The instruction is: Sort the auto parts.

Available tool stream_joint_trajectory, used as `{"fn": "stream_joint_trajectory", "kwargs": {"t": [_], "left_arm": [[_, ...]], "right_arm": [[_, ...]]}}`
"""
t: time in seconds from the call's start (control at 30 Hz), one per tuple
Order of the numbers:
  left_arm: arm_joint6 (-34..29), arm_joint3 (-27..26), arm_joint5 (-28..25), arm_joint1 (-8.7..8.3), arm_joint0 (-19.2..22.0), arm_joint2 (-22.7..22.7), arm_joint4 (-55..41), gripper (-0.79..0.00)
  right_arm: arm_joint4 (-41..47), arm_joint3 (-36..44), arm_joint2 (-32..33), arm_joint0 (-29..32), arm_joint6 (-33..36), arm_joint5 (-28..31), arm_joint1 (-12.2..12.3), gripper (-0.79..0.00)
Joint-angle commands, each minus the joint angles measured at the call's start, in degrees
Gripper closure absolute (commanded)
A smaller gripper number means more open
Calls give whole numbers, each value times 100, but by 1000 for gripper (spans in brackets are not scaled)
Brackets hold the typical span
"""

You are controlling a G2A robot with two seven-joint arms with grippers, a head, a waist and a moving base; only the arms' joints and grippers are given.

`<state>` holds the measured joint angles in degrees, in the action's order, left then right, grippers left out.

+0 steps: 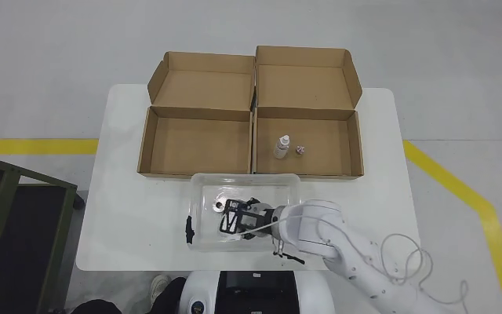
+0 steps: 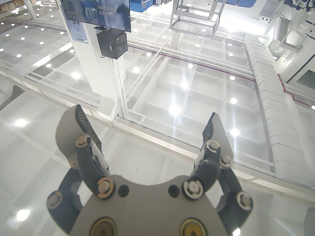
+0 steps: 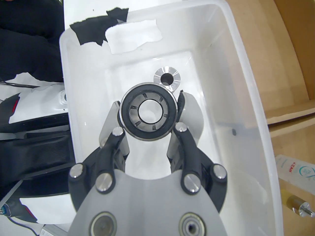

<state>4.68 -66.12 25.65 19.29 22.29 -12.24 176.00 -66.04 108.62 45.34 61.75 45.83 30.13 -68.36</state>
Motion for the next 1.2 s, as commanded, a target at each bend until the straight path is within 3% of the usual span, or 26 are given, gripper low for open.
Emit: {"fn": "stream_joint_trajectory", "kwargs": {"t": [0.0,0.37,1.17], "left_arm": [[0,0,0,0,0,0,0,-785],[0,0,0,0,0,0,0,-785],[0,0,0,0,0,0,0,-785]], "right_arm": [[-7,95,111,46,-79,-30,20,0],[331,573,477,215,-635,-76,62,0],[1754,793,1228,20,-2469,-167,-9,0]]}}
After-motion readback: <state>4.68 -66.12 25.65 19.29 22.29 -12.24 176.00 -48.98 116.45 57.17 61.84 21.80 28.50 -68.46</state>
